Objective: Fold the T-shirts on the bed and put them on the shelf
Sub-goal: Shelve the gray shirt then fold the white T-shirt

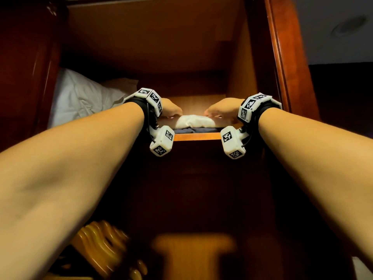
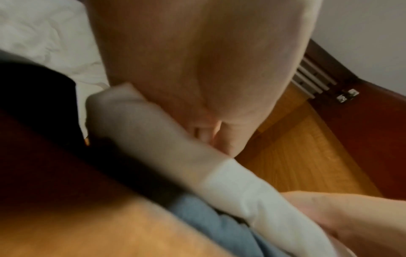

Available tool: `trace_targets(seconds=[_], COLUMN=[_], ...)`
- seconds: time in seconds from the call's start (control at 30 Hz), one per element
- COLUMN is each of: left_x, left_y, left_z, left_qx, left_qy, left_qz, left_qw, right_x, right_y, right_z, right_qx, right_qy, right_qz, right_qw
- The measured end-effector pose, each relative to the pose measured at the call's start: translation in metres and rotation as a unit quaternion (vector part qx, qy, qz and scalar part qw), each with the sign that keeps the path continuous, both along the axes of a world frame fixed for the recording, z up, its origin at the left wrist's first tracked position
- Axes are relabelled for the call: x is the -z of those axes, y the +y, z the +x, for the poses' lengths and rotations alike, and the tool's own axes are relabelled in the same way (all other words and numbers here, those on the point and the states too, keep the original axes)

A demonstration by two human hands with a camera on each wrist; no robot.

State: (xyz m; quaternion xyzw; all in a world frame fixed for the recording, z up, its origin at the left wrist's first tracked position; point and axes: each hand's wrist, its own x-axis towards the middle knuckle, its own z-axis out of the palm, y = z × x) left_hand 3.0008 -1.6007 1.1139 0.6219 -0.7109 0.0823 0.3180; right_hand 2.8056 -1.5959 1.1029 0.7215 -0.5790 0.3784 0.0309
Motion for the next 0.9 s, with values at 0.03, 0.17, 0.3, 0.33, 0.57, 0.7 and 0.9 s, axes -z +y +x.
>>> trace_targets(seconds=[0.03,0.17,0.3,0.33,0.57,0.7,0.9], left_x=[0.004,0.025,0.036,0.037,0.051,0.067,0.109], left_y=[0.002,0.010,0.016,0.016,0.046,0.075,0.118], left_z=[-0.002,0.004,0.005,0.004,0.006,0.000,-0.029], left_qx=[-0.003,0.008,0.006,0.005,0.144,0.201,0.321], left_qy=[-0.008,-0.001,-0.004,0.007,0.072,0.134,0.279], left_qz=[0.006,0.039,-0.010,-0.022,-0.109,-0.148,-0.035], left_qw=[1.000,0.999,1.000,1.000,0.981,0.959,0.904], right_x=[0.004,0.022,0.031,0.032,0.043,0.055,0.096], right_y=[0.004,0.012,0.010,0.010,0.047,0.071,0.123], right_z=[0.002,0.000,-0.002,-0.002,0.002,-0.006,-0.018], right_qx=[0.007,0.035,0.043,0.045,0.037,0.004,0.001], right_qy=[0.010,0.049,0.029,0.027,0.054,-0.003,-0.090], right_qz=[0.004,0.009,-0.025,-0.036,-0.057,-0.101,-0.148], right_qw=[1.000,0.998,0.998,0.998,0.996,0.995,0.985])
